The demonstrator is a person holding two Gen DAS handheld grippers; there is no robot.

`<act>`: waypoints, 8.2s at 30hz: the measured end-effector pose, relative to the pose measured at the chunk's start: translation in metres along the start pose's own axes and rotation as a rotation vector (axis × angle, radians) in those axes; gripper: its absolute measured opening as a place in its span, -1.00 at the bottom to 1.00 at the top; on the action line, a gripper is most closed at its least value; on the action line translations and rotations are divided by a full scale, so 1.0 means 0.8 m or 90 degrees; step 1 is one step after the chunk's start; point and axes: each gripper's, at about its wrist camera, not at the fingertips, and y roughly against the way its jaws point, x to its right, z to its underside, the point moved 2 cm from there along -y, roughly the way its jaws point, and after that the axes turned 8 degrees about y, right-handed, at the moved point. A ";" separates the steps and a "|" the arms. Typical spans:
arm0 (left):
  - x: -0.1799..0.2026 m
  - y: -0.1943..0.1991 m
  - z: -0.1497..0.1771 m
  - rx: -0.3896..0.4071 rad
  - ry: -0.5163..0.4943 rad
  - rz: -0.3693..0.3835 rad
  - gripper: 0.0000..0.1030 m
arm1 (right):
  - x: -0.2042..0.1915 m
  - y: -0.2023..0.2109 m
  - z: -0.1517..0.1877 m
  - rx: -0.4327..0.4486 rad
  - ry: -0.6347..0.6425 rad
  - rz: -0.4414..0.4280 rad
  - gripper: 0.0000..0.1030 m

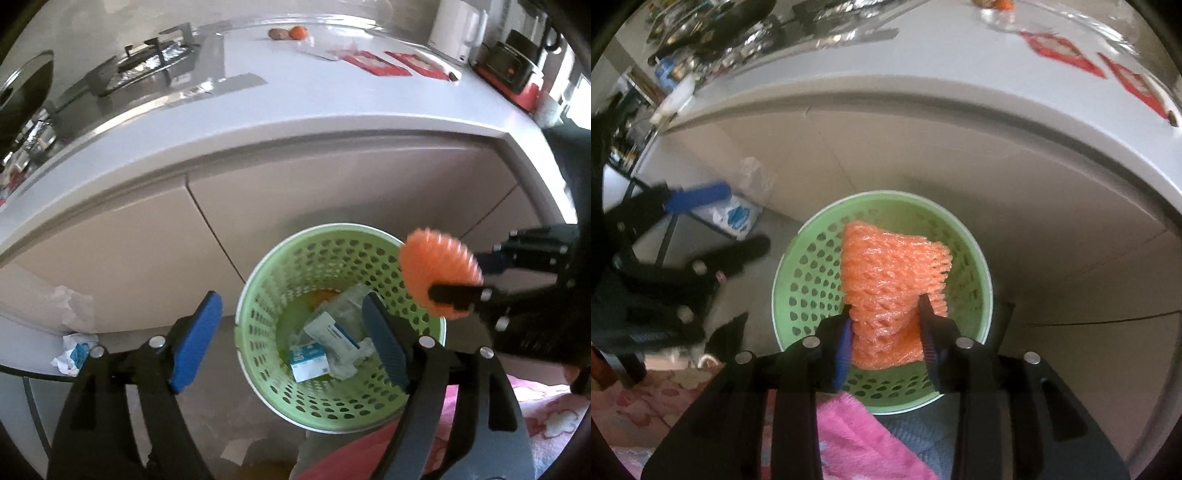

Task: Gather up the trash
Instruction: 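Open both tools to drop the wipes packet and net into the basket, then move both open tools back over the counter, then grasp the white foam block on the counter with the right tool, then grasp the red snack bag with the left tool, then carry the red bag and white foam block over the green basket with both tools, then open the left tool to drop the red bag while the right tool drops the foam block, then move both open tools back over the counter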

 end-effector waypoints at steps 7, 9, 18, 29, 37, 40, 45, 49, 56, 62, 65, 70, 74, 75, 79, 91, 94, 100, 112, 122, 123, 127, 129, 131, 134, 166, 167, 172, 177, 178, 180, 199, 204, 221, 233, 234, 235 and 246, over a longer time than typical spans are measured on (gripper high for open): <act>-0.010 0.004 -0.014 0.013 0.018 -0.005 0.56 | 0.007 -0.002 -0.003 -0.017 0.000 -0.010 0.54; -0.009 0.005 -0.020 0.017 0.018 -0.007 0.57 | 0.016 0.006 -0.006 -0.007 -0.011 -0.006 0.62; 0.003 0.015 -0.054 0.033 0.025 0.012 0.73 | 0.070 0.065 -0.030 0.076 -0.084 -0.001 0.87; 0.043 0.017 -0.151 0.075 -0.001 0.009 0.85 | 0.192 0.131 -0.062 0.151 -0.171 0.102 0.95; 0.067 -0.016 -0.262 0.085 0.023 -0.015 0.85 | 0.321 0.149 -0.099 0.169 -0.190 0.199 0.95; 0.087 -0.025 -0.300 0.095 0.019 -0.017 0.85 | 0.377 0.149 -0.122 0.178 -0.205 0.219 0.95; 0.133 -0.048 -0.352 0.092 0.020 0.002 0.85 | 0.457 0.136 -0.161 0.188 -0.231 0.226 0.95; 0.183 -0.072 -0.380 0.081 0.012 0.020 0.85 | 0.501 0.116 -0.187 0.175 -0.227 0.229 0.95; 0.233 -0.103 -0.398 0.052 0.014 0.033 0.85 | 0.532 0.086 -0.203 0.149 -0.220 0.208 0.95; 0.251 -0.113 -0.406 0.036 0.038 0.036 0.85 | 0.536 0.072 -0.208 0.126 -0.203 0.213 0.79; 0.263 -0.116 -0.409 0.034 0.044 0.033 0.85 | 0.532 0.072 -0.206 0.124 -0.184 0.229 0.53; 0.286 -0.130 -0.415 0.021 0.066 0.021 0.85 | 0.543 0.081 -0.202 0.136 -0.186 0.221 0.18; 0.301 -0.150 -0.421 -0.007 0.106 0.021 0.85 | 0.556 0.098 -0.193 0.158 -0.201 0.213 0.17; 0.306 -0.155 -0.422 -0.014 0.117 0.020 0.85 | 0.560 0.103 -0.191 0.163 -0.205 0.210 0.17; 0.329 -0.177 -0.430 -0.031 0.169 0.008 0.85 | 0.570 0.126 -0.179 0.186 -0.213 0.203 0.18; 0.361 -0.231 -0.432 -0.065 0.222 -0.068 0.85 | 0.599 0.138 -0.155 0.207 -0.207 0.157 0.18; 0.367 -0.238 -0.431 -0.062 0.208 -0.088 0.85 | 0.604 0.139 -0.152 0.211 -0.209 0.148 0.18; 0.370 -0.236 -0.430 -0.045 0.201 -0.094 0.77 | 0.602 0.139 -0.147 0.216 -0.213 0.140 0.18; 0.360 -0.214 -0.432 -0.024 0.162 -0.059 -0.61 | 0.593 0.141 -0.149 0.219 -0.206 0.138 0.18; 0.325 -0.167 -0.428 0.011 0.157 -0.029 -0.68 | 0.545 0.164 -0.167 0.228 -0.160 0.167 0.18; 0.321 -0.160 -0.427 0.016 0.157 -0.026 -0.68 | 0.538 0.166 -0.168 0.229 -0.157 0.170 0.18; 0.295 -0.115 -0.412 0.044 0.158 -0.016 -0.68 | 0.490 0.183 -0.173 0.238 -0.133 0.180 0.18; 0.279 -0.090 -0.398 0.057 0.156 -0.017 -0.68 | 0.465 0.189 -0.175 0.243 -0.123 0.177 0.18; 0.264 -0.068 -0.385 0.068 0.155 -0.021 -0.68 | 0.430 0.194 -0.176 0.249 -0.109 0.167 0.18; 0.237 -0.037 -0.354 0.078 0.150 -0.029 -0.67 | 0.376 0.195 -0.173 0.253 -0.087 0.149 0.18; 0.056 -0.072 0.031 -0.128 -0.017 0.015 -0.19 | 0.012 -0.007 -0.002 0.033 0.007 0.039 0.18; 0.055 -0.073 0.032 -0.130 -0.017 0.013 -0.08 | 0.012 -0.009 -0.001 0.030 0.006 0.043 0.18; 0.050 -0.078 0.030 -0.130 -0.010 0.008 0.16 | 0.010 -0.011 0.001 0.027 -0.004 0.056 0.18; 0.043 -0.078 0.028 -0.127 0.009 0.002 0.24 | 0.015 -0.008 0.004 0.028 -0.015 0.065 0.18; 0.040 -0.079 0.026 -0.126 0.015 -0.001 0.27 | 0.016 -0.007 0.004 0.028 -0.016 0.066 0.18; 0.038 -0.077 0.025 -0.122 0.019 -0.001 0.33 | 0.017 -0.006 0.004 0.027 -0.016 0.069 0.18; 0.018 -0.058 0.008 -0.070 0.031 -0.014 0.50 | 0.035 -0.003 0.006 0.015 -0.021 0.076 0.18; 0.001 -0.039 -0.002 -0.034 0.041 -0.048 0.64 | 0.011 -0.017 0.005 0.009 0.016 0.044 0.21; -0.009 -0.025 -0.043 -0.012 0.094 -0.034 0.67 | 0.067 0.031 -0.022 0.057 -0.034 0.083 0.79; 0.062 -0.020 -0.163 0.055 0.048 -0.035 0.76 | 0.260 0.120 -0.087 0.167 -0.121 0.246 0.87; 0.069 -0.022 -0.173 0.057 0.045 -0.035 0.76 | 0.283 0.125 -0.094 0.174 -0.129 0.260 0.87; 0.078 -0.025 -0.185 0.060 0.040 -0.037 0.76 | 0.295 0.126 -0.099 0.176 -0.133 0.266 0.87; 0.136 -0.064 -0.276 0.055 0.040 -0.053 0.77 | 0.447 0.113 -0.145 0.199 -0.181 0.262 0.66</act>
